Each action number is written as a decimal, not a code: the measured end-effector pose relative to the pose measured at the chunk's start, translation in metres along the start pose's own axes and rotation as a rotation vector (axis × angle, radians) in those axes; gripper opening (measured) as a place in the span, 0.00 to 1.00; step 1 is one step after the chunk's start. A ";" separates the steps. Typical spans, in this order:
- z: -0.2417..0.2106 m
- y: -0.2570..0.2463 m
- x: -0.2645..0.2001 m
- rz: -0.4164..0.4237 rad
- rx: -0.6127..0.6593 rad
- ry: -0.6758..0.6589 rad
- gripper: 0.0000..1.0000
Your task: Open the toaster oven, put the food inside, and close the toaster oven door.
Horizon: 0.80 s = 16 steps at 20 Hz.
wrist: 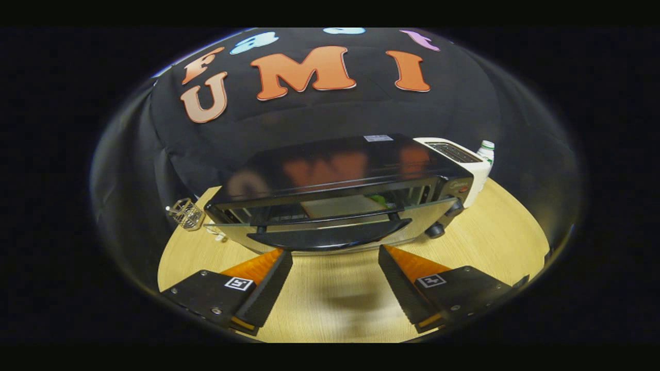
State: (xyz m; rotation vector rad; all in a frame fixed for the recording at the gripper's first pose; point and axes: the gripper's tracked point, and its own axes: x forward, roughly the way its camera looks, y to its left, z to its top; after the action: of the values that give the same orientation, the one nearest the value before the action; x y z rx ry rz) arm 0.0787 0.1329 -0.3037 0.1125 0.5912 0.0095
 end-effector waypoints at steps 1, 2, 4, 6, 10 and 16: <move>0.003 0.002 0.001 0.002 -0.003 -0.007 0.99; 0.006 0.005 0.002 0.003 -0.007 -0.017 0.99; 0.014 0.007 0.002 0.004 -0.012 -0.027 0.99; 0.017 0.008 0.002 -0.002 -0.005 -0.032 0.99; 0.014 0.006 -0.012 -0.001 -0.016 -0.021 1.00; 0.063 -0.020 -0.061 -0.011 -0.034 -0.121 0.99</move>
State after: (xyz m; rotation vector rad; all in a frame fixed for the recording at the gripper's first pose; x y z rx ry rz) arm 0.0633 0.1041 -0.2199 0.0767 0.4702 0.0022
